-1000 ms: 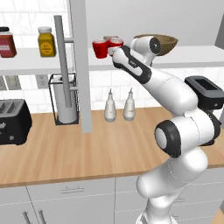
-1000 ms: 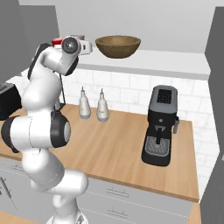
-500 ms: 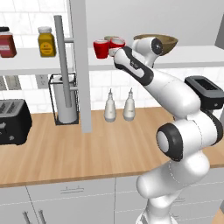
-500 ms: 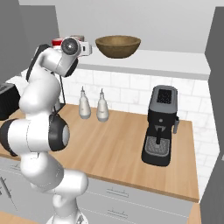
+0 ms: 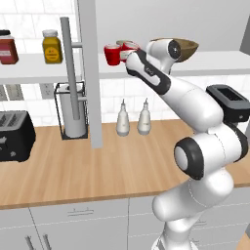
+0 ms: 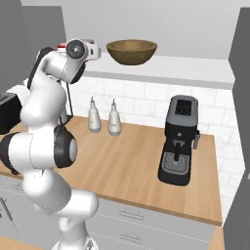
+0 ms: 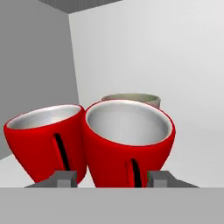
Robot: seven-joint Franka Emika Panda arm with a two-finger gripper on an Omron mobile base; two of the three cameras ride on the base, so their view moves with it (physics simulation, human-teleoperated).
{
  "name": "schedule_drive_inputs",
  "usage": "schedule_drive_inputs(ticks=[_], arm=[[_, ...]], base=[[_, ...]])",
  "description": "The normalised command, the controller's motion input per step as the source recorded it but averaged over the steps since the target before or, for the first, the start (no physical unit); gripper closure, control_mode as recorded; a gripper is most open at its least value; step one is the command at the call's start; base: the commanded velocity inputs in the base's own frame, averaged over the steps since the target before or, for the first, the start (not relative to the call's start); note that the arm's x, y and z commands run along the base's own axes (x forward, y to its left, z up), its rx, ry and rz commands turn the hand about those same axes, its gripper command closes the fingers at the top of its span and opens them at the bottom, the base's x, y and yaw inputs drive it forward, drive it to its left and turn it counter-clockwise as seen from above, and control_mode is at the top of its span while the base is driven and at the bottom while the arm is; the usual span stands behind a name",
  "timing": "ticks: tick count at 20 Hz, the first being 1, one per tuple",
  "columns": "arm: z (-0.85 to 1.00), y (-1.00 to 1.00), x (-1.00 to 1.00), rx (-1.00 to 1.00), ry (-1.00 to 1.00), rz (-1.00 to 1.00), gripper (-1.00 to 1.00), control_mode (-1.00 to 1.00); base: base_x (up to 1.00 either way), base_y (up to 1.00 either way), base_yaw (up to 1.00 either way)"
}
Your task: Gather all objects into one cabinet and sort the glasses and bowls to opposite sides.
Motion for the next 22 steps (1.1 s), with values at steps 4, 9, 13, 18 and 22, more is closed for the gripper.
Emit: schedule_drive_inputs(ticks=[4,9,13,18,22], arm=[[0.42,-0.14,-0.27,0.00,0.00,0.00,-1.00,-1.00],[0.46,-0.21,-0.32,0.00,0.04,0.00,-1.00,-1.00],[0.18,-0.18,-0.38,0.00,0.01,0.00,-1.00,-1.00],[-0.13,0.01,-0.47,0.00,-0.01,0.00,-1.00,-1.00],[-0.58,0.13,-0.45,0.00,-0.15,-0.02,-1.00,-1.00]], base=[[0.00,0.00,0.00],[0.00,0.00,0.00],[0.00,0.00,0.00],[0.00,0.00,0.00],[0.00,0.00,0.00]])
